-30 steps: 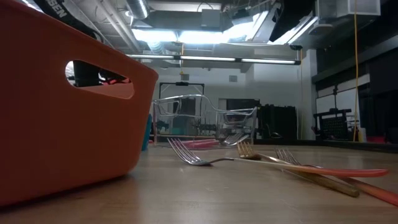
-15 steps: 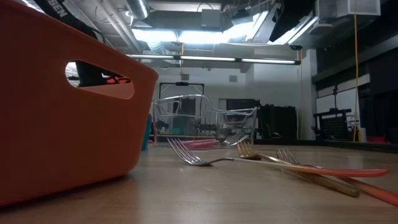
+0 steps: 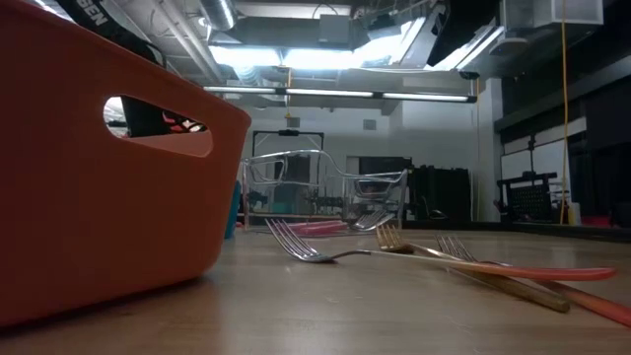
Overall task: Sort silverware by color (type)
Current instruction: Put the orange fork into the blue bin
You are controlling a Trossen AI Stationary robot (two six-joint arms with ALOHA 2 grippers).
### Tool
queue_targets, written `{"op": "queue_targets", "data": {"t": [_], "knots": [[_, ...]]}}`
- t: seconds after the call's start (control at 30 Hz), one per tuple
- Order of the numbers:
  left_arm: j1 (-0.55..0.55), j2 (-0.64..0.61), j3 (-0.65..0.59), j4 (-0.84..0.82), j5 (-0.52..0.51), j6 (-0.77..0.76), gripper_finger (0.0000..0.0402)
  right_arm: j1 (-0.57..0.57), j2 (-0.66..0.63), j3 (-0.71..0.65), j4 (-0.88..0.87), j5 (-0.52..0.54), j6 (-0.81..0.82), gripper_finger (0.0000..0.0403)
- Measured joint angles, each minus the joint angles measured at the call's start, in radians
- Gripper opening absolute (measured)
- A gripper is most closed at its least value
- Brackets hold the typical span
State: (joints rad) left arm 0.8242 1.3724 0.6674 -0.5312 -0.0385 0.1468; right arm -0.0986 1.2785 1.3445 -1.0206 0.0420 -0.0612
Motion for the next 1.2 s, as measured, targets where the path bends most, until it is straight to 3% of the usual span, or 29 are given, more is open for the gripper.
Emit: {"op": "queue_targets", "data": {"t": [0.77,1.2], "knots": [[0.000,-0.002,-0.124,0.102,-0.002,0.050,0.0075,0.000,0.000,0.000,0.000,0.000,0.000,0.0085],[0.000,0.000,-0.131,0.102,0.002,0.050,0.0075,0.000,0.000,0.000,0.000,0.000,0.000,0.0085]]}}
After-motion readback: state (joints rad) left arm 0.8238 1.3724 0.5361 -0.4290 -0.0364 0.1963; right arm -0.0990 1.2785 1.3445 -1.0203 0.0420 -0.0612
